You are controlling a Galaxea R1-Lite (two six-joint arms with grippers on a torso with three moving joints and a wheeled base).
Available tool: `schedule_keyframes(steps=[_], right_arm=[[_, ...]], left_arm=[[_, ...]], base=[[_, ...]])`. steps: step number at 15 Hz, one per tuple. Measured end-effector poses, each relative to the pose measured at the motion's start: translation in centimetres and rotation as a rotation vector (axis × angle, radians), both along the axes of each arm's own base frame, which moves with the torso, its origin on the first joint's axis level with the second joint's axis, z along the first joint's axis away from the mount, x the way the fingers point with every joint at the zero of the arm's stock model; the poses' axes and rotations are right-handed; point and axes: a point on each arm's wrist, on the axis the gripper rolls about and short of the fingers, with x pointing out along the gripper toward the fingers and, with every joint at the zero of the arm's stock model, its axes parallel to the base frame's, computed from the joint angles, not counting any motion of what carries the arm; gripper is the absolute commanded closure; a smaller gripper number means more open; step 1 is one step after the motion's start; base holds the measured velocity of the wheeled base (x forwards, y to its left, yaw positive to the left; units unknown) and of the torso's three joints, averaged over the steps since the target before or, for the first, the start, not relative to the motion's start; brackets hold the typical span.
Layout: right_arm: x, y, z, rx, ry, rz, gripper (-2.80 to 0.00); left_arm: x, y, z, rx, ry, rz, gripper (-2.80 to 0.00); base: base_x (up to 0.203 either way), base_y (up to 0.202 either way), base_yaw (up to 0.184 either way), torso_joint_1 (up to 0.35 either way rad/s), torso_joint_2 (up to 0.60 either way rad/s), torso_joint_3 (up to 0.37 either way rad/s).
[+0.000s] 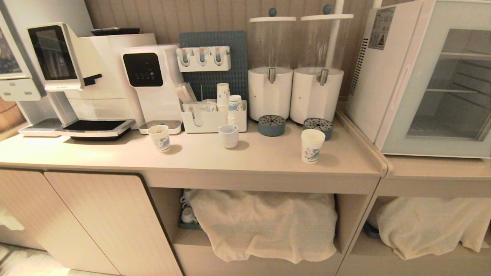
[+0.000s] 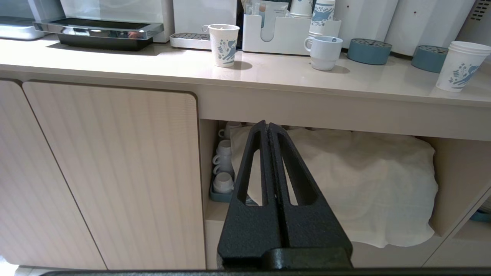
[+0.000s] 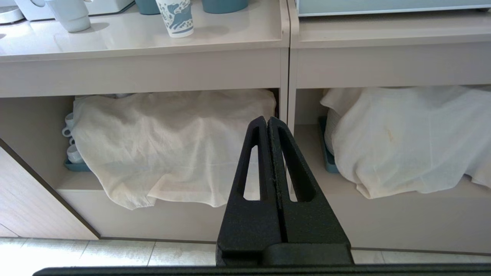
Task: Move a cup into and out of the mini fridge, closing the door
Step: Open the freezer door
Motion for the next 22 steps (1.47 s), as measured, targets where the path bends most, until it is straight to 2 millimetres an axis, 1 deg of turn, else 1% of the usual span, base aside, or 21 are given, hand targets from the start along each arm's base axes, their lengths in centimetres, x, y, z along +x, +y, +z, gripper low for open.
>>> schedule_keyframes(steps=[4,6,22], right_arm=[[-0.01,0.00,0.02,0.000,-0.001,0.001,0.00],[-0.01,0.00,0.03,0.000,-0.001,0.000,0.00],[-0.01,0.00,0.00,-0.001,0.001,0.001,0.00]], left_arm=[[0.00,0.00,-0.02,0.008,0.001,0.000,0.00],[0.00,0.00,-0.03,0.008,0.003,-0.001,0.00],[0.01,0.00,-0.04,0.009,0.004,0.001,0.00]], base=[[0.000,0.000,0.000,0.000,0.00,0.000],[0.006,-0.081,0.007,0.004,0.00,0.004],[0.000,-0.192,0.000,0.003,0.00,0.002]])
